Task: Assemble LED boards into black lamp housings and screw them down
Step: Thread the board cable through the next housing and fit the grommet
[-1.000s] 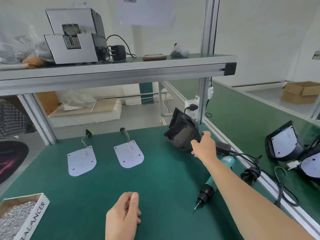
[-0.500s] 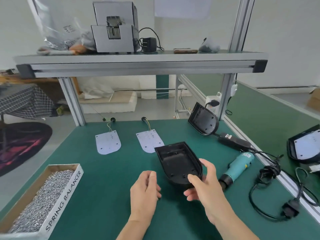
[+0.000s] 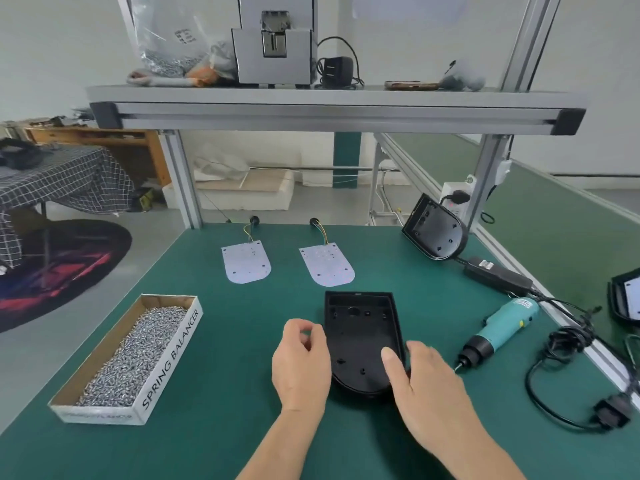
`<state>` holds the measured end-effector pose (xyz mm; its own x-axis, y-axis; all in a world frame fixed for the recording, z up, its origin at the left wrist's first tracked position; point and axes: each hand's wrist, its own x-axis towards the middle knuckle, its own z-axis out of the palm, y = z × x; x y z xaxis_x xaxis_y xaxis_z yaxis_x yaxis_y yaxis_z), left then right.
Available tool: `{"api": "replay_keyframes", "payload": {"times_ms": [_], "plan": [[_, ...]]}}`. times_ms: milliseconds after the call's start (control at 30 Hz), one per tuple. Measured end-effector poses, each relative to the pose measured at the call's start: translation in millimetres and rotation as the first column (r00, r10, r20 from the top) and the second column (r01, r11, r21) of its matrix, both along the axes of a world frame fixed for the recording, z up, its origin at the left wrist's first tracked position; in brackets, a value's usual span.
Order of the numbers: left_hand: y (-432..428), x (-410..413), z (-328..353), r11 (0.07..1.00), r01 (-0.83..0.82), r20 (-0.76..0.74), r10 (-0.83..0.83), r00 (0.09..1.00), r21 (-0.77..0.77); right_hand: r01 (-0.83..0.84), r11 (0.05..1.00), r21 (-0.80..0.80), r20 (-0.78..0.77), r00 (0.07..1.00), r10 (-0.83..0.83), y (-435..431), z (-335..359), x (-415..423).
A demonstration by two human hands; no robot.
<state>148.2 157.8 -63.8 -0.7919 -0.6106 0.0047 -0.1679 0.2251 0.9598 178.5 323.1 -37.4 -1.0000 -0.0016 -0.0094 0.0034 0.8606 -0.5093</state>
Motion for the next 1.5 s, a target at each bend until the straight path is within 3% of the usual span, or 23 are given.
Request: {"api": "replay_keyframes", "payload": {"times_ms": [100, 200, 267, 367, 700, 833, 1033, 1167, 1267, 1333, 1433, 1500], "plan": [[-24, -16, 8, 0.992, -0.101, -0.008, 0.102, 0.995, 0.075, 0.021, 0.998, -0.054, -0.088, 0.996, -0.026, -8, 1, -32], [-64, -57, 17, 0.986, -0.166, 0.028, 0.165, 0.986, 0.008, 0.057, 0.962, -0.265, 0.031, 0.998, -0.051, -21, 1, -71], [-94, -90, 22, 0.985, -0.170, 0.150, 0.174, 0.973, -0.035, 0.119, 0.910, -0.397, 0.122, 0.990, -0.076, -28, 1, -90], [-134, -134, 26, 0.975, -0.180, 0.389, 0.217, 0.895, -0.129, 0.146, 0.866, -0.478, 0.139, 0.986, -0.089, -35, -9, -100], [-167, -226, 35, 0.890, 0.076, 0.664, 0.276, 0.695, -0.450, 0.137, 0.823, -0.551, 0.001, 0.987, -0.163, -47, -23, -111], [-173, -235, 41, 0.878, 0.165, 0.754, 0.272, 0.598, -0.448, 0.158, 0.796, -0.584, 0.019, 0.983, -0.182, -48, -23, -113], [-184, -232, 36, 0.930, 0.084, 0.743, 0.228, 0.630, -0.357, 0.144, 0.796, -0.588, 0.018, 0.986, -0.165, -47, -21, -112], [-181, -229, 44, 0.887, 0.189, 0.788, 0.254, 0.561, -0.421, 0.125, 0.810, -0.574, 0.005, 0.989, -0.148, -47, -22, -113], [-184, -232, 45, 0.858, 0.194, 0.736, 0.266, 0.623, -0.475, 0.111, 0.813, -0.572, 0.006, 0.991, -0.130, -47, -23, -116], [-188, -238, 41, 0.898, 0.056, 0.642, 0.268, 0.718, -0.436, 0.117, 0.810, -0.575, 0.006, 0.990, -0.139, -46, -25, -118], [-195, -236, 40, 0.975, -0.087, 0.533, 0.185, 0.826, -0.204, 0.125, 0.803, -0.582, 0.004, 0.989, -0.150, -46, -27, -118], [-199, -234, 41, 0.992, -0.103, 0.467, 0.054, 0.883, 0.080, 0.118, 0.803, -0.585, 0.006, 0.990, -0.141, -46, -28, -118]]}}
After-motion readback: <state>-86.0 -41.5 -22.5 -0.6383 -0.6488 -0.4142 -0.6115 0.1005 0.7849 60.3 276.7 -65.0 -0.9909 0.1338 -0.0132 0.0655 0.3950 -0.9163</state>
